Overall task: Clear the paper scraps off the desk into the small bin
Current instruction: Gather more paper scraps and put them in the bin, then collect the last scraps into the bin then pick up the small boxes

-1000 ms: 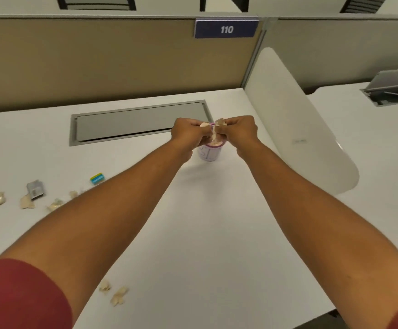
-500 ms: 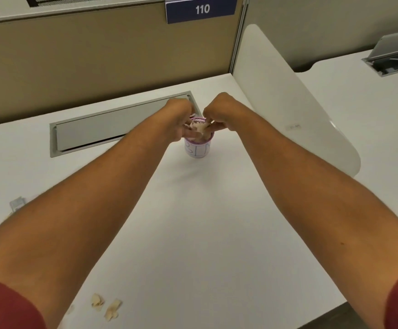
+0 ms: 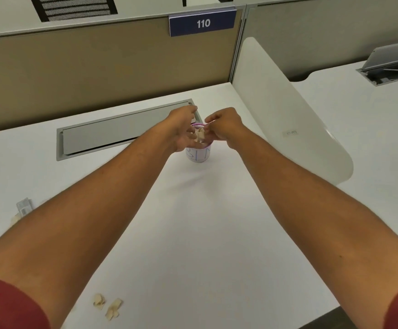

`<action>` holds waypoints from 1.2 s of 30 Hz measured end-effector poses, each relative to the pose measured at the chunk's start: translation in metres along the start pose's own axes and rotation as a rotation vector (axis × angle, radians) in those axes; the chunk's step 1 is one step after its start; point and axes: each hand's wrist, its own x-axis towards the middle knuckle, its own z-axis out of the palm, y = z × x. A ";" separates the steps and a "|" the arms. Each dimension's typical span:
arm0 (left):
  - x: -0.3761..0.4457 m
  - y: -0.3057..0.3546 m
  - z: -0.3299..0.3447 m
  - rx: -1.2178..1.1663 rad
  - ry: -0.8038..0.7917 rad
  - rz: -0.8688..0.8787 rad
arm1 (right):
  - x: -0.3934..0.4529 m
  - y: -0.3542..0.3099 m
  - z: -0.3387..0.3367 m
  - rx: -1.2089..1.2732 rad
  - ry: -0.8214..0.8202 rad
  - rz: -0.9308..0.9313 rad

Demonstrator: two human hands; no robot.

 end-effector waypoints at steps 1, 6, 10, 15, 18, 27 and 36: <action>-0.003 -0.002 -0.006 0.007 -0.001 0.032 | -0.004 0.000 -0.004 0.088 0.026 -0.008; -0.045 -0.028 -0.071 0.039 -0.042 0.166 | -0.060 0.014 -0.004 0.377 -0.093 -0.118; -0.099 -0.081 -0.145 0.099 0.051 0.180 | -0.117 0.058 0.033 0.187 -0.298 -0.154; -0.168 -0.173 -0.240 0.383 0.318 0.158 | -0.194 0.119 0.109 -0.267 -0.462 -0.155; -0.202 -0.227 -0.283 0.665 0.468 0.148 | -0.237 0.137 0.152 -0.452 -0.552 -0.183; -0.235 -0.338 -0.321 0.679 0.371 0.119 | -0.301 0.157 0.250 -0.500 -0.557 -0.304; -0.196 -0.318 -0.309 0.601 0.572 0.340 | -0.290 0.112 0.316 -0.381 -0.371 -0.474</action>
